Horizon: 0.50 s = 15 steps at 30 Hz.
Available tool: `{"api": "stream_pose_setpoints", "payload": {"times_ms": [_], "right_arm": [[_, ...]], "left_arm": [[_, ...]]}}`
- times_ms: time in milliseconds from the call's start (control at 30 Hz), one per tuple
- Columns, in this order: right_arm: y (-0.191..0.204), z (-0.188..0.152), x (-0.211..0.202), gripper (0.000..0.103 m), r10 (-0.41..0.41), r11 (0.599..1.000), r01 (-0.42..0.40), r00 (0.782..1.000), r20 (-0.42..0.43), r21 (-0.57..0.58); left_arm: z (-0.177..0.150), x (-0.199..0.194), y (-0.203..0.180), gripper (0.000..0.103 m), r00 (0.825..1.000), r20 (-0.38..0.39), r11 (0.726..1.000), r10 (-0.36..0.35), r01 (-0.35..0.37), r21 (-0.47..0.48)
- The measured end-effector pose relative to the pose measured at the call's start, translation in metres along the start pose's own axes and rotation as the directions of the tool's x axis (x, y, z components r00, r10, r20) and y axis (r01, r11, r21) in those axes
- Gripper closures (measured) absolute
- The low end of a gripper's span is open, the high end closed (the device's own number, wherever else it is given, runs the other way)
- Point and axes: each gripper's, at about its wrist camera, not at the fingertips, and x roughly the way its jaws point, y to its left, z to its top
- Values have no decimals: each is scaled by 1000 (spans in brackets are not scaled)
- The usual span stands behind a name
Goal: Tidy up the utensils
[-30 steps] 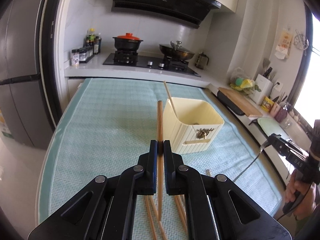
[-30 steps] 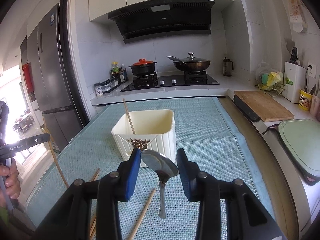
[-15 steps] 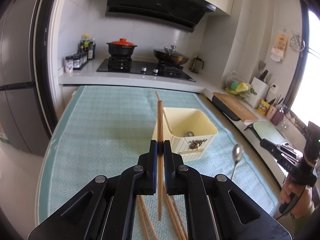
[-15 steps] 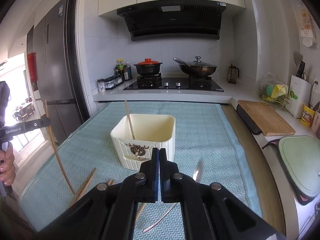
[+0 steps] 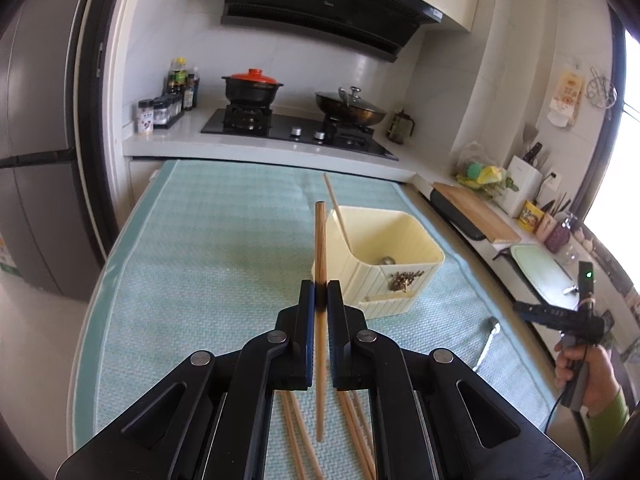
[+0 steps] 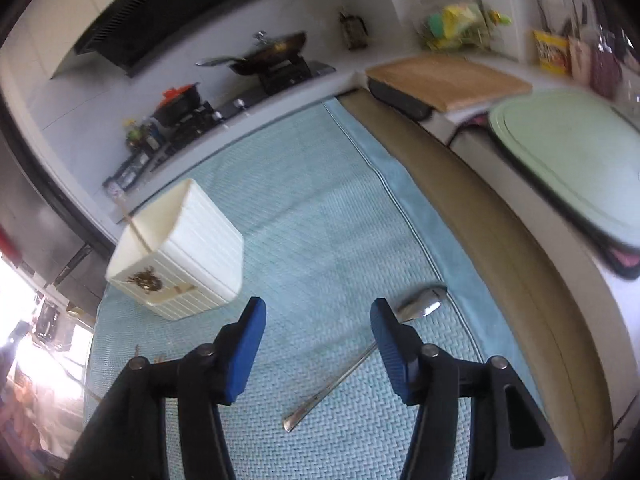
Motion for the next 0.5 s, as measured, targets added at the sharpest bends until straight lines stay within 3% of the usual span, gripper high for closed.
{"api": "stream_pose_setpoints", "payload": {"times_ms": [100,200,267,367,500], "right_arm": [[-30,-7,28,46,19,994,-8,995,-101,111],[-49,-14,49,46,24,980,6,988,-150,201],[-60,-19,56,47,7,966,33,988,-155,256],[-67,-21,66,47,33,949,11,990,-136,315],[-66,-11,76,50,-21,940,56,994,-106,336]], "left_arm": [[-2,5,-1,99,1000,-11,1000,-2,2,1],[-4,8,-1,99,1000,-20,1000,-4,4,0],[-6,9,-1,99,1000,-25,1000,-3,3,1],[-8,11,0,99,999,-34,1000,1,-1,2],[-8,14,2,99,999,-44,1000,-2,1,-3]]}}
